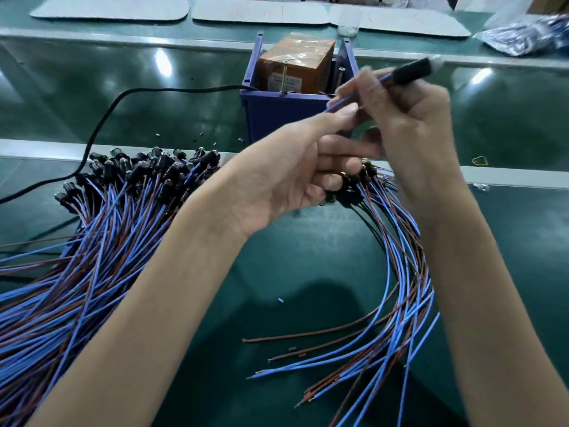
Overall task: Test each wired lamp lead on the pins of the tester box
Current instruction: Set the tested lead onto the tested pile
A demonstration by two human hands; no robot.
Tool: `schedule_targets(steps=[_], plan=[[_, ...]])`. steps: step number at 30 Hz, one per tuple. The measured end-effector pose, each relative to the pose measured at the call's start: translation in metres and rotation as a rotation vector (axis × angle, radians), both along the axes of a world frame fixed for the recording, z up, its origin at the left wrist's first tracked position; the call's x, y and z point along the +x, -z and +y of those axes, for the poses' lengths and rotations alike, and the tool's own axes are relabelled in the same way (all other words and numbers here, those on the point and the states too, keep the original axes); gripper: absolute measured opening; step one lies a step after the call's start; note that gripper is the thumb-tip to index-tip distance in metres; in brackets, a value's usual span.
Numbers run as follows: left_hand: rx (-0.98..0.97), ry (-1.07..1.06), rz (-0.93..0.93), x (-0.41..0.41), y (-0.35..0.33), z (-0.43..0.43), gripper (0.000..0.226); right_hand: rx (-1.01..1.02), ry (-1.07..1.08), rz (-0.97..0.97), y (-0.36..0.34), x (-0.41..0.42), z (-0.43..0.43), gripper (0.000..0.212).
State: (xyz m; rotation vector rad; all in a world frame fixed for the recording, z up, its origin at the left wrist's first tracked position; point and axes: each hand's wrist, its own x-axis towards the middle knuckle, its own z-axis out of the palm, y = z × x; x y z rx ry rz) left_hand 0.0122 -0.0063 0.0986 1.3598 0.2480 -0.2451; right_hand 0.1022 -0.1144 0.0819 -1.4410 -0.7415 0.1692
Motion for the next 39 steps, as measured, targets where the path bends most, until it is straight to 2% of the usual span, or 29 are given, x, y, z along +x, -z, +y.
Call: schedule_targets(steps=[2,4,8,15,21,26,33,36,39], plan=[[-0.047,-0.052,0.07,0.002,0.006,0.003,0.053,0.022,0.148,0.01,-0.005,0.005,-0.006,0.031],[-0.184,-0.171,0.112,0.003,0.01,0.004,0.055,0.113,0.19,0.089,-0.011,0.008,-0.016,0.044],[-0.499,-0.412,0.163,0.003,0.02,0.007,0.038,0.145,0.202,0.186,-0.015,0.016,-0.03,0.046],[-0.583,-0.575,0.19,0.004,0.021,0.013,0.032,0.112,0.205,0.236,-0.016,0.02,-0.035,0.045],[-0.766,-0.779,0.197,0.019,0.015,0.0,0.034,0.125,0.164,0.239,-0.013,0.021,-0.034,0.046],[-0.814,-0.842,0.2,0.018,0.013,0.008,0.032,0.156,0.158,0.246,-0.011,0.023,-0.035,0.054],[-0.807,-0.893,0.192,0.018,0.02,0.016,0.038,0.117,0.115,0.284,-0.01,0.025,-0.032,0.048],[-0.694,-0.774,0.16,0.017,0.022,0.013,0.036,0.061,0.05,0.295,-0.007,0.026,-0.032,0.045],[-0.494,-0.55,0.075,0.015,0.02,0.0,0.034,-0.019,0.004,0.264,-0.003,0.027,-0.033,0.041]])
